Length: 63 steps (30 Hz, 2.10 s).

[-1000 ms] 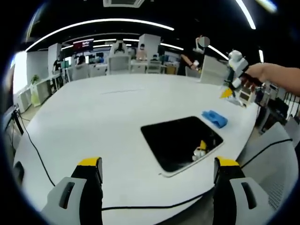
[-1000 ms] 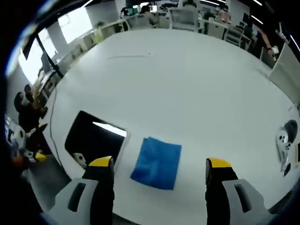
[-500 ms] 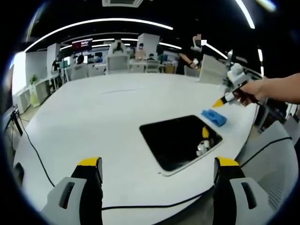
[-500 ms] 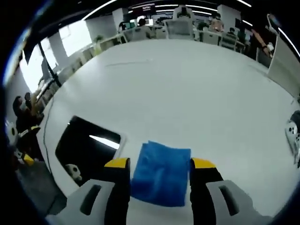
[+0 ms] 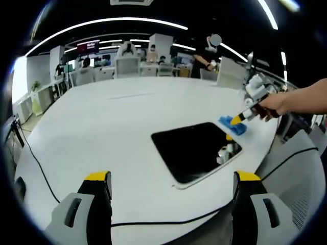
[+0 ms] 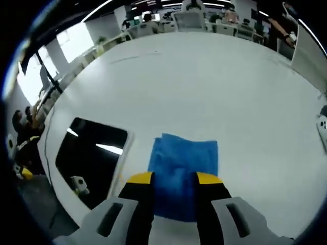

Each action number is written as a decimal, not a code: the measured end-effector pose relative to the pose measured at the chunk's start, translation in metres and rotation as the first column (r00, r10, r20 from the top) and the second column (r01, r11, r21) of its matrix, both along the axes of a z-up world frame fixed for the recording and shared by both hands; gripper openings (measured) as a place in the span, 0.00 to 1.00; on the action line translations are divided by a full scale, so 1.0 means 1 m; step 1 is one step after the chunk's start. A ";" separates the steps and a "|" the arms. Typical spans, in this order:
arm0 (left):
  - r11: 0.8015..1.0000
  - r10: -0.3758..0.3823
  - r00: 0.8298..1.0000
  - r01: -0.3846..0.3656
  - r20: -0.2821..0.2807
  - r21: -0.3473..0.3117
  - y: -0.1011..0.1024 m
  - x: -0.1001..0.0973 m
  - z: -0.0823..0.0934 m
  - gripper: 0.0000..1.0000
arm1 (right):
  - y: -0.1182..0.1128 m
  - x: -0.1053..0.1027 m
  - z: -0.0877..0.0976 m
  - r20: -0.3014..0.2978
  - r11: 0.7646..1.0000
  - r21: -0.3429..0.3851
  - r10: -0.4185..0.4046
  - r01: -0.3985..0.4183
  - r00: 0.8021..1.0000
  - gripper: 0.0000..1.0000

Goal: Wipe the mirror surface with the cleaning cloth until all visible marks leave the cleaned area.

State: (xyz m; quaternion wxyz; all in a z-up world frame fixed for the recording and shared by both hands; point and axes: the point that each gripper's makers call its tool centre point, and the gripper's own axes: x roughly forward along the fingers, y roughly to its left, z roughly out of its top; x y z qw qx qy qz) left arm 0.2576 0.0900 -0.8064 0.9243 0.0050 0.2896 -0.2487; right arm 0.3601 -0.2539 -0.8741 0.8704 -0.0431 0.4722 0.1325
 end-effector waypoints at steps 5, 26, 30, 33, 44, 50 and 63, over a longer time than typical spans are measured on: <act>1.000 0.005 1.000 -0.005 0.011 -0.010 0.000 0.001 0.002 0.99 | -0.009 -0.003 -0.004 -0.037 0.993 -0.003 -0.122 0.122 0.992 0.02; 0.999 -0.029 1.000 0.029 -0.001 0.019 -0.004 -0.001 -0.003 0.99 | -0.004 0.007 0.041 0.037 0.987 0.095 -0.134 0.130 0.990 0.01; 0.999 -0.026 1.000 0.026 0.001 0.018 -0.003 -0.001 -0.002 0.99 | 0.002 0.013 0.053 0.032 0.977 0.149 -0.158 0.151 0.987 0.02; 1.000 -0.023 1.000 0.023 0.001 0.017 -0.003 -0.001 -0.002 0.99 | 0.004 0.015 0.054 0.023 0.976 0.153 -0.160 0.155 0.987 0.02; 1.000 -0.022 1.000 0.022 0.006 0.017 -0.003 0.000 -0.001 0.99 | 0.023 0.013 0.044 -0.015 0.987 0.127 -0.096 0.097 0.995 0.01; 1.000 -0.027 1.000 0.027 0.010 0.013 -0.004 0.000 -0.001 0.99 | 0.041 0.015 0.039 -0.049 0.988 0.131 -0.074 0.079 0.996 0.01; 1.000 -0.028 1.000 0.027 0.010 0.009 -0.003 0.000 -0.001 0.98 | 0.078 0.019 0.025 -0.093 0.989 0.137 -0.047 0.060 0.995 0.01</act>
